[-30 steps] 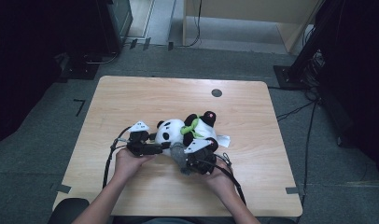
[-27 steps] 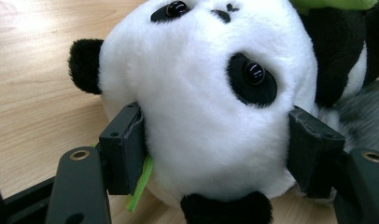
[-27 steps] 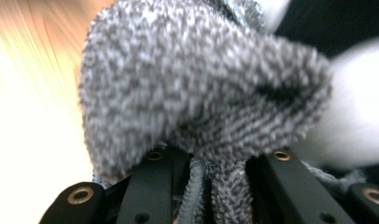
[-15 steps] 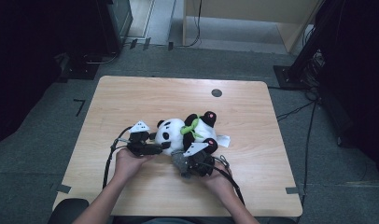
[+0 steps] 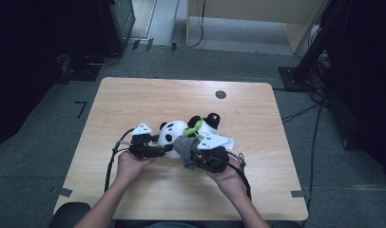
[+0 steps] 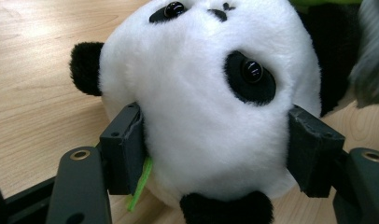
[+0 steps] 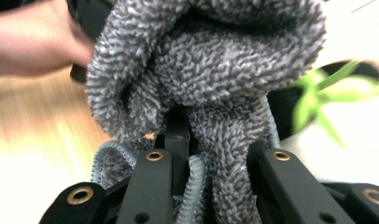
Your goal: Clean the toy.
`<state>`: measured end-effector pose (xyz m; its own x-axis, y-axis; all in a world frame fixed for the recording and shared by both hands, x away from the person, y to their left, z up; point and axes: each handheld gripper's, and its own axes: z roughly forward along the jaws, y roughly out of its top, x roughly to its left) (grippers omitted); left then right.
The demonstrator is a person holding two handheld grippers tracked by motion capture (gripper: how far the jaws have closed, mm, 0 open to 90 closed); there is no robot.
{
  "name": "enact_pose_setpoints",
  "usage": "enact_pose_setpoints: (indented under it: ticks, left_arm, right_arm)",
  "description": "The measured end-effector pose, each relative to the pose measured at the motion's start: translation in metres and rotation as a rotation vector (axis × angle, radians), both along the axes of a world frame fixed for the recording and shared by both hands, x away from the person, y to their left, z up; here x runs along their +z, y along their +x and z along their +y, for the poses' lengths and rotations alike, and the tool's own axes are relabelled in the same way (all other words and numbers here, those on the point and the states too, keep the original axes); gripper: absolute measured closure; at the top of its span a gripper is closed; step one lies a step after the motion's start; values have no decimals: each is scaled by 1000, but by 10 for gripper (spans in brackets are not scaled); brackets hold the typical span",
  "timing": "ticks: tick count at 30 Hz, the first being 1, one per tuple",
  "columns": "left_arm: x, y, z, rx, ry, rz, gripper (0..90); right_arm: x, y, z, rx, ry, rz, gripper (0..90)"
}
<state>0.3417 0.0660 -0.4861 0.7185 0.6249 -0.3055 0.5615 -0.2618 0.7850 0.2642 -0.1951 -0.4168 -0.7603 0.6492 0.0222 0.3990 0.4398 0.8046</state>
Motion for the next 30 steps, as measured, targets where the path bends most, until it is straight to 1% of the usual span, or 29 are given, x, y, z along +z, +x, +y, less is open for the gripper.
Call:
enact_pose_setpoints:
  ticks: [1,2,3,4,5,6,7,8,10,11,12,13,14,16,17,18,19,21,23,24,25,28,30]
  left_arm:
    - [0,0,0,-1,1,-1,309]
    - [0,0,0,-2,2,-2,309]
    - [0,0,0,-2,4,-2,310]
    - [0,0,0,-3,8,-2,311]
    - [0,0,0,-3,8,-2,311]
    - [0,-1,-1,-7,16,-8,311]
    - [0,-1,-1,-9,18,-12,311]
    - [0,-1,0,-12,19,-12,311]
    - [0,-1,0,-16,19,-12,311]
    - [0,-1,0,-19,21,-14,311]
    - [0,-1,0,-21,22,-16,310]
    - [0,-1,0,-21,22,-16,310]
    - [0,-1,0,-22,21,-17,310]
    - [0,-1,0,-20,19,-17,309]
    - [0,-1,0,-20,19,-17,308]
    - [0,-1,0,-13,14,-13,308]
    - [0,-1,-1,-11,15,-18,308]
    - [0,-1,-1,-10,16,-19,308]
    - [0,-1,-1,-11,16,-19,308]
    - [0,-1,-1,-11,16,-19,308]
    - [0,-1,-1,-11,15,-18,308]
    - [0,-1,-1,-13,17,-20,307]
    - [0,-1,-1,-15,18,-21,306]
  right_arm:
    - [2,1,-2,-5,0,-5,737]
    - [2,2,-4,-18,-17,-8,737]
    - [1,4,-6,-31,-38,-13,738]
    - [-3,7,-9,-35,-55,-6,738]
    - [-3,7,-9,-35,-55,-6,738]
    - [-10,10,-13,-33,-62,13,737]
    - [-12,10,-14,-25,-56,25,737]
    - [-13,11,-15,-16,-59,42,737]
    - [-17,11,-16,6,-64,58,736]
    - [-17,11,-16,6,-64,58,736]
    - [-18,10,-18,16,-74,72,737]
    - [-18,10,-18,16,-74,72,737]
    - [-19,8,-18,27,-93,85,737]
    - [-20,7,-18,30,-94,104,737]
    - [-20,7,-18,30,-94,104,737]
    - [-19,7,-18,31,-88,114,737]
    - [-14,9,-19,23,-58,127,737]
    - [-8,9,-20,15,-27,133,737]
    - [-1,8,-22,16,-4,116,736]
    - [-1,8,-22,16,-4,116,736]
    - [7,7,-24,18,26,110,736]
    - [16,6,-27,7,47,90,735]
    - [21,5,-29,2,50,71,734]
